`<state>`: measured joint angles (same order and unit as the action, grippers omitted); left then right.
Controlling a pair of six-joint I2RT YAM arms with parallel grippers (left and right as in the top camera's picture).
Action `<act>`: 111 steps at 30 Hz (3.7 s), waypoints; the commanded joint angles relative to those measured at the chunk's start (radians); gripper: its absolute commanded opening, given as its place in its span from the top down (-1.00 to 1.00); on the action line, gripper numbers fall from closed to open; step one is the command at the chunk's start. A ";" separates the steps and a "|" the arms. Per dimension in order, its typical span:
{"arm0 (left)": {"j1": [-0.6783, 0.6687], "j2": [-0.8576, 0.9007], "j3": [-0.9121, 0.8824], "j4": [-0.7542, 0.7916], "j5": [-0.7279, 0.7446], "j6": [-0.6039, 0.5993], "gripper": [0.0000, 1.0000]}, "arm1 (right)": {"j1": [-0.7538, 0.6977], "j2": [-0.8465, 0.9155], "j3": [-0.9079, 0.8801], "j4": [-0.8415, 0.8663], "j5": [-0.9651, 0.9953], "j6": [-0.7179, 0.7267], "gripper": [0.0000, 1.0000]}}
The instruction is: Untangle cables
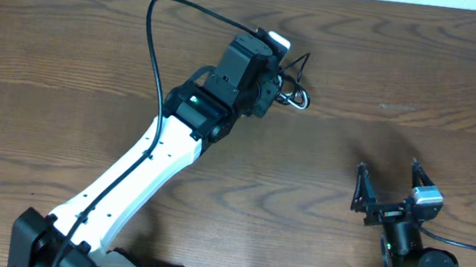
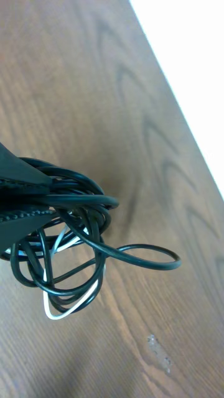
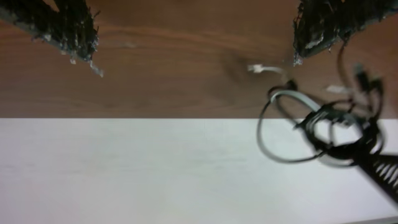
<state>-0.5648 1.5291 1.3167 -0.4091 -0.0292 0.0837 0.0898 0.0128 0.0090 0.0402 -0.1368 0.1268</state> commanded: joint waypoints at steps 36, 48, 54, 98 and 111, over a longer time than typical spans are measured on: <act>0.002 -0.151 0.010 -0.019 0.399 0.650 0.85 | -0.005 0.845 0.692 -0.102 -0.633 -0.162 -0.98; 0.001 -0.158 0.010 -0.061 0.716 0.713 0.86 | -0.005 0.895 0.691 -0.092 -0.625 -0.332 -0.68; 0.001 -0.158 0.010 -0.062 0.815 0.714 0.85 | -0.004 0.969 0.691 -0.039 -0.633 -0.337 -0.73; 0.050 -0.264 0.010 -0.020 0.378 0.330 -0.11 | -0.179 1.007 0.691 0.204 -0.780 0.072 0.98; 0.078 -0.269 0.009 -0.115 0.484 0.333 -0.06 | -0.225 1.007 0.691 0.426 -1.101 0.105 0.98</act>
<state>-0.4881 1.2568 1.3167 -0.5060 0.3824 0.4068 -0.1318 1.0233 0.6781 0.4290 -1.1236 0.2111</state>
